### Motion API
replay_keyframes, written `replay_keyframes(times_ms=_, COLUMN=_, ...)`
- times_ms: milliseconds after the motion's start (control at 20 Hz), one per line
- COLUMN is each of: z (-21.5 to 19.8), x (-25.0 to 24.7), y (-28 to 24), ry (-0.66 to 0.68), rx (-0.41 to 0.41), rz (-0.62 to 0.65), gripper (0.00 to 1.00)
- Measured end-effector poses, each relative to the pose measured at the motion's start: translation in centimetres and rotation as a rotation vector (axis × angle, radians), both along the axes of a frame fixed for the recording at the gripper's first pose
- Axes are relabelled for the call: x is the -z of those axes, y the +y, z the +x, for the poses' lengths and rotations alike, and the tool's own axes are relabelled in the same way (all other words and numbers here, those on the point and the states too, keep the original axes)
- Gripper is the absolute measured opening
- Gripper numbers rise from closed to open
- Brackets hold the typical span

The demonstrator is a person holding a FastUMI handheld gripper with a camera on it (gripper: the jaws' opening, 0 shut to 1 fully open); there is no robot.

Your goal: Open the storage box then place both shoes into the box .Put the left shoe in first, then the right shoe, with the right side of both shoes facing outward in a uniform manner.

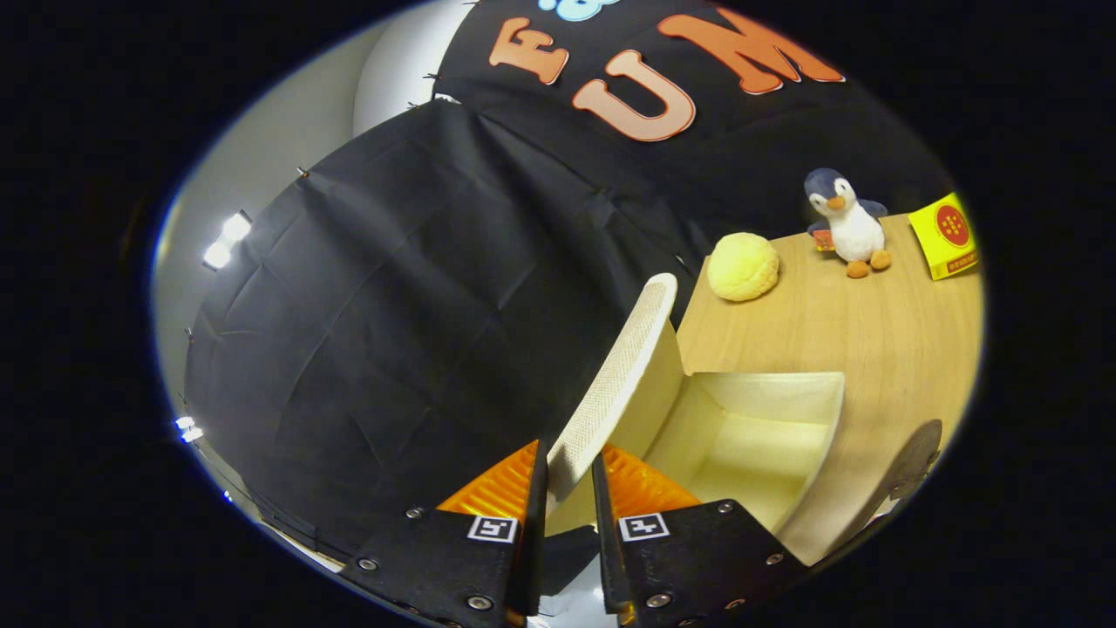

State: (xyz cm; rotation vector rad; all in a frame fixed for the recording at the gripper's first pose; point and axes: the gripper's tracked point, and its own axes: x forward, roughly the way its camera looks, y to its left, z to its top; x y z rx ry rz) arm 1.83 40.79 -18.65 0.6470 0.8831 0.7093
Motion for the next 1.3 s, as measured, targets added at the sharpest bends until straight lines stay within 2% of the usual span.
replay_keyframes(times_ms=250, z=1.2, x=-0.6, y=7.0, ry=-0.078, rx=-0.045, rz=-0.055, gripper=0.28)
replay_keyframes(times_ms=450, z=1.5, x=1.2, y=11.0, ry=-0.038, rx=-0.061, rz=-0.089, gripper=0.28)
replay_keyframes(times_ms=550, z=1.3, x=2.3, y=11.8, ry=-0.008, rx=-0.064, rz=-0.108, gripper=0.37)
replay_keyframes(times_ms=600, z=1.0, x=2.8, y=12.0, ry=0.01, rx=-0.073, rz=-0.112, gripper=0.52)
replay_keyframes(times_ms=700, z=0.6, x=3.5, y=11.5, ry=0.029, rx=-0.09, rz=-0.125, gripper=0.67)
replay_keyframes(times_ms=800, z=0.4, x=4.3, y=9.8, ry=0.021, rx=-0.088, rz=-0.166, gripper=0.75)
replay_keyframes(times_ms=1050, z=-0.3, x=7.3, y=1.7, ry=-0.017, rx=-0.054, rz=-0.294, gripper=0.78)
replay_keyframes(times_ms=1300, z=-1.9, x=10.0, y=-9.4, ry=-0.066, rx=0.012, rz=-0.461, gripper=0.8)
